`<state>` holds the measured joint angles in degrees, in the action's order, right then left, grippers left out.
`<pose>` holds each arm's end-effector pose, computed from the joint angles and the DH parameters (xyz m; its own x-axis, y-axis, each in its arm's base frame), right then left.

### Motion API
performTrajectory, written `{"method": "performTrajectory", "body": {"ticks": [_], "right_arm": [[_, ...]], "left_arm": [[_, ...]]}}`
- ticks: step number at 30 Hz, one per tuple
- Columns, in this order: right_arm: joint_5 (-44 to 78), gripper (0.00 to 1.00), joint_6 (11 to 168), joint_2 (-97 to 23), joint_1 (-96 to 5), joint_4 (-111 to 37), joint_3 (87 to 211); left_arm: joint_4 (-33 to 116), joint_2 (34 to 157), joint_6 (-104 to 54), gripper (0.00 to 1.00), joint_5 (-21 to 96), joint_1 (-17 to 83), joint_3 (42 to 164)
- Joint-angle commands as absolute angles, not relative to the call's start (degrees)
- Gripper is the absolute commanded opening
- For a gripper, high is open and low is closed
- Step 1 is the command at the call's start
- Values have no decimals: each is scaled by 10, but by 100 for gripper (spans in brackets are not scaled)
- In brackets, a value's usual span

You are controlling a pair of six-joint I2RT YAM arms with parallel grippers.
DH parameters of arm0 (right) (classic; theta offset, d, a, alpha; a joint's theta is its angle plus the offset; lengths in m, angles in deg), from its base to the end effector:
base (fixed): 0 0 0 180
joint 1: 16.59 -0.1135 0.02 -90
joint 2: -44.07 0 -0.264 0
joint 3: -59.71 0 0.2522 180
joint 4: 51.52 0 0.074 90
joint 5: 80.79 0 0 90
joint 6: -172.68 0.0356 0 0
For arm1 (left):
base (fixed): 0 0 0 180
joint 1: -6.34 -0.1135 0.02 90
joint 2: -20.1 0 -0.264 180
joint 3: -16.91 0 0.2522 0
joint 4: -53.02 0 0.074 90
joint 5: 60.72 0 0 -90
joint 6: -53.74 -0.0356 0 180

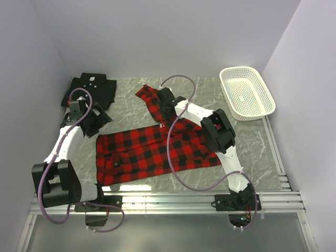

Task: Fold and stack the long sleeve shirts
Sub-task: Fold the shirt

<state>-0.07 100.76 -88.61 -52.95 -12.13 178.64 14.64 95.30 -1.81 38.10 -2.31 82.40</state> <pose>0.4136 0.2974 0.1603 -0.7699 -0.1865 -0.6103 -0.2822 0.9573 0.0635 0.2718 0.0358 0.2450 -0.5799 -0.6536 -0.4863 -0.4553 0.7550 -0.4720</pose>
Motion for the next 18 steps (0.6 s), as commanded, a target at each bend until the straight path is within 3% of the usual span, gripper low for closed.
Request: {"method": "performTrajectory", "body": {"ticks": [1,3,9,18], "right_arm": [[-26,10,1002,-912,-547,-78,1803],[-22,0,996,-906,-547,-95,1789],[5,0,967,-890,-546,-135,1799],[49,0,923,-742,-545,-245,1733]], "left_arm": [[158,934,-29,97,391,-24,827],[158,933,-30,97,391,-24,826],[159,932,-30,96,391,-24,824],[160,932,-30,96,395,-24,824]]}}
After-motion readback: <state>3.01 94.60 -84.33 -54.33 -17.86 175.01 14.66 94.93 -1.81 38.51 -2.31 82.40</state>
